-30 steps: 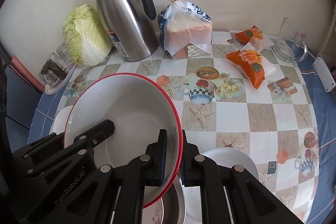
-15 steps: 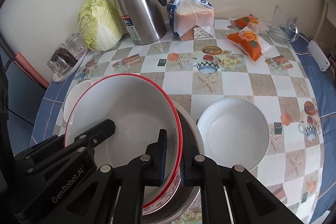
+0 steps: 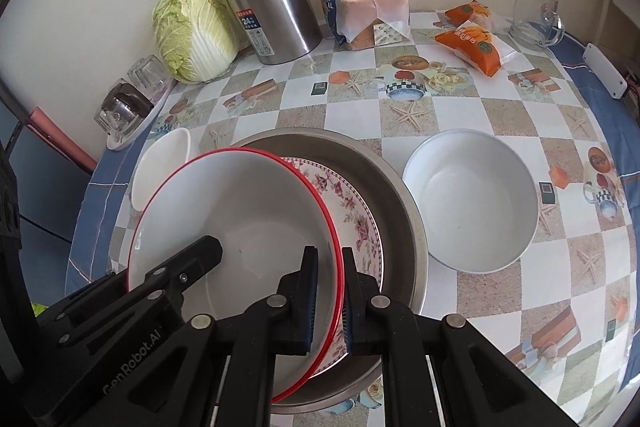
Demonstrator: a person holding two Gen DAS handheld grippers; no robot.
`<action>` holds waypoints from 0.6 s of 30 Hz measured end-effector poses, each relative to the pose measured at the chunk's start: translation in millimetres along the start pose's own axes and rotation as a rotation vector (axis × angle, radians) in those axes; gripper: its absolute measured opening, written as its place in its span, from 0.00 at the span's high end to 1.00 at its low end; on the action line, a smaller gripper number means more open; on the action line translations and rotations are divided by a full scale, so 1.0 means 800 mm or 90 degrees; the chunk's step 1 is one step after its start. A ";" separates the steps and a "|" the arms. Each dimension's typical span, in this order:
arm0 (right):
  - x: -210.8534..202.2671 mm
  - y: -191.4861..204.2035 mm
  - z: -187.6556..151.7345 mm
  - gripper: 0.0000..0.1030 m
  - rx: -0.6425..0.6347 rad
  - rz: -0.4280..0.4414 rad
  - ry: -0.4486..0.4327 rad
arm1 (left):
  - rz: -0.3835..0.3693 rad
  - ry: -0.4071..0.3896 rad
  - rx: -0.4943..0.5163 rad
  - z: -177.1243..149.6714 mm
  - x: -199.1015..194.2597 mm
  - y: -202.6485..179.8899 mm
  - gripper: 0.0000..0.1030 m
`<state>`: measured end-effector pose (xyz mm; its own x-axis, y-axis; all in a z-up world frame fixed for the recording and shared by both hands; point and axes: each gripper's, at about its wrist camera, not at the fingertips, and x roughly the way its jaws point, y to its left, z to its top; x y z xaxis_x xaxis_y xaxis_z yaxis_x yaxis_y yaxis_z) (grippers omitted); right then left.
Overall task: Organize plates and bowls
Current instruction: 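Lower the strawberry bowl with both grippers onto the plate in the basin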
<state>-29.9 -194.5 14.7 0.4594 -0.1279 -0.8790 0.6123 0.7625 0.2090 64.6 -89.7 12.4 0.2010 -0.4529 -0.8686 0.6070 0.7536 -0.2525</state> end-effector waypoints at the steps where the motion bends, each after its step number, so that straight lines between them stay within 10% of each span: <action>1: 0.001 0.000 0.000 0.89 0.001 0.002 0.000 | 0.002 0.002 0.001 0.000 0.001 0.000 0.88; 18: 0.027 0.004 -0.008 0.89 0.021 0.018 0.034 | 0.011 0.022 -0.015 -0.001 0.020 0.019 0.88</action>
<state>-22.3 -190.2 -6.1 0.4427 -0.0721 -0.8937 0.6203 0.7444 0.2472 76.3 -84.9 -5.6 0.1849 -0.4233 -0.8869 0.5847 0.7728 -0.2469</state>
